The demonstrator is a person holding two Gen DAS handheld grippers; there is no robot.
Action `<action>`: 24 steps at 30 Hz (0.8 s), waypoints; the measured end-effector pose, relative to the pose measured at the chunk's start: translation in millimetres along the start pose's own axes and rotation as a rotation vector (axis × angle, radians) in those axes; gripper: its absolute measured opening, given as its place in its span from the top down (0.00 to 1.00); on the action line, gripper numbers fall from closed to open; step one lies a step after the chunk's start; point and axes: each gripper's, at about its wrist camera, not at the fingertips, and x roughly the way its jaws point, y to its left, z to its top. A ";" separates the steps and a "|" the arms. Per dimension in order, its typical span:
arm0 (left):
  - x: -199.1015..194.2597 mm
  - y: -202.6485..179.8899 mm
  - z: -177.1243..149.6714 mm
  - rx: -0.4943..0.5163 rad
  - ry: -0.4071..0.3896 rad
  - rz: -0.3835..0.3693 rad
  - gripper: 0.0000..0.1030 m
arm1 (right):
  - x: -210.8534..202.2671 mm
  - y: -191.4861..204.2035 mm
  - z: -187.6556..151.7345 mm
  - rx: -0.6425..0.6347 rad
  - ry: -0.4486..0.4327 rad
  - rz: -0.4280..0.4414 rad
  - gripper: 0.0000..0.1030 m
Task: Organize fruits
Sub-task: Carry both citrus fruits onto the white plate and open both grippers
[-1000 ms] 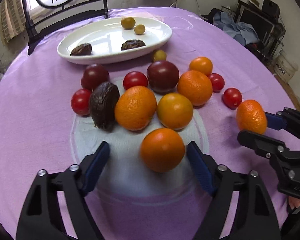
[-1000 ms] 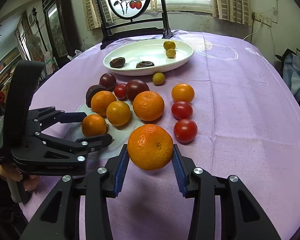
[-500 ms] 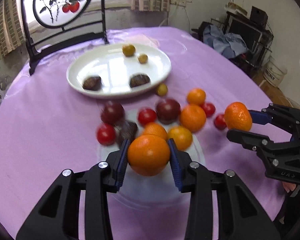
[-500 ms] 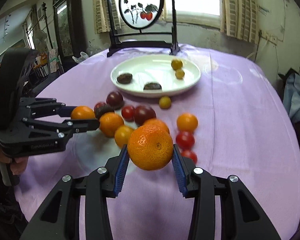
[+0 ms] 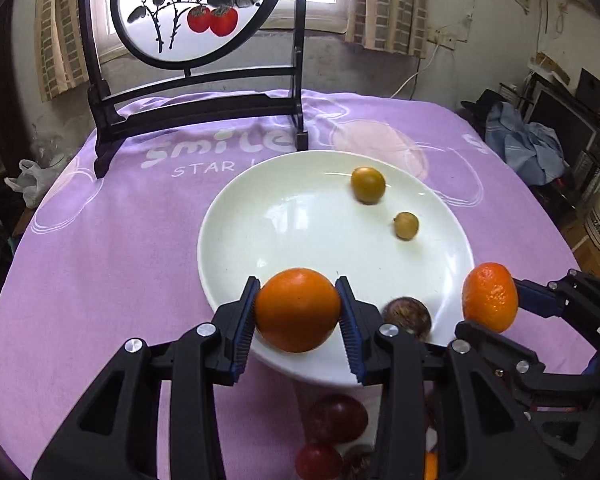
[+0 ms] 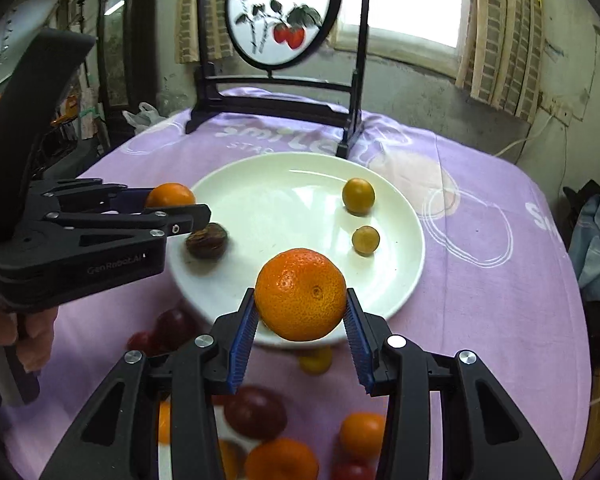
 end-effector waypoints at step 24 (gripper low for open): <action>-31.4 0.9 -49.9 -0.086 -0.007 -0.032 0.08 | -39.0 -35.2 -54.0 0.149 -0.012 -0.017 0.30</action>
